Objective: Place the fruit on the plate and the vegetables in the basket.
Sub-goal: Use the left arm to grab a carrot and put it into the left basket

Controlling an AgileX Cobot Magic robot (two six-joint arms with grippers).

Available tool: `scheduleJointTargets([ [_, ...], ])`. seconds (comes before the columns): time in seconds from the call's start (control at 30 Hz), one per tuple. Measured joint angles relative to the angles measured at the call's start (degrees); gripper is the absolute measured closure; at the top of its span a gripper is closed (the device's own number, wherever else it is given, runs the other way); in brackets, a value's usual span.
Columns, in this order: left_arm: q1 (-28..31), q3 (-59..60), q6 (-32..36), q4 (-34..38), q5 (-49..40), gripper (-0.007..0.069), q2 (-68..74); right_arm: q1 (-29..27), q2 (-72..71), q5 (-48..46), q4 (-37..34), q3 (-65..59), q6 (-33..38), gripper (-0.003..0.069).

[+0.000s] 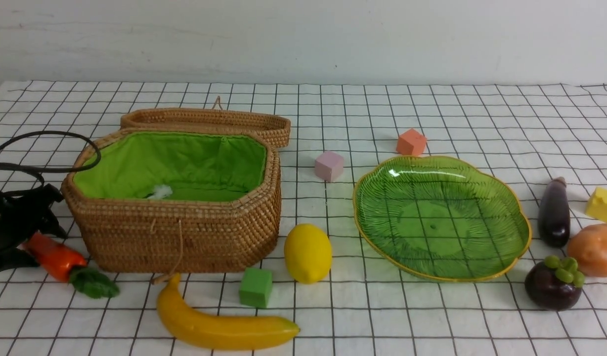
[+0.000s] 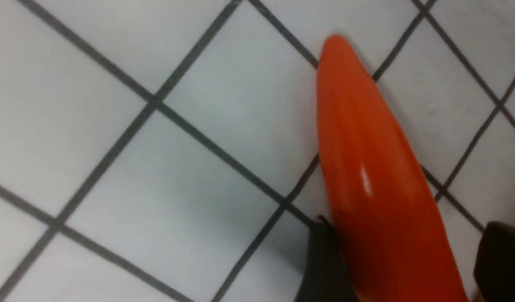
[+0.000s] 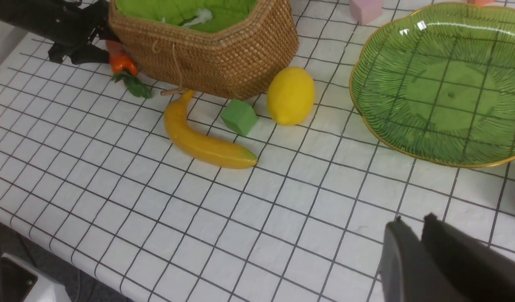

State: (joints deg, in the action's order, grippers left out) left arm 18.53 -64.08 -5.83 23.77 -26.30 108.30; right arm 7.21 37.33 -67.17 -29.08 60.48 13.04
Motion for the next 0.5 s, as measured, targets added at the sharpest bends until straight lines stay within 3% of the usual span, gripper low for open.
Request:
scheduleJointTargets([
  [0.07,-0.1,-0.1,-1.3,-1.9,-0.2,0.0186,0.0,0.0,0.0,0.0,-0.1,0.0,0.0,0.0569],
  [0.17,-0.2,-0.3,-6.5,-9.5,-1.3,0.0312,0.0,0.0,0.0,0.0,-1.0,0.0,0.0,0.0568],
  [0.23,-0.2,-0.4,-8.9,-12.3,-1.9,0.0349,0.0,0.0,0.0,0.0,-1.4,0.0,0.0,0.0566],
  [0.5,-0.2,-0.3,-11.8,-18.4,-4.8,0.0345,-1.5,0.0,0.0,0.7,-2.1,0.0,0.1,0.056],
])
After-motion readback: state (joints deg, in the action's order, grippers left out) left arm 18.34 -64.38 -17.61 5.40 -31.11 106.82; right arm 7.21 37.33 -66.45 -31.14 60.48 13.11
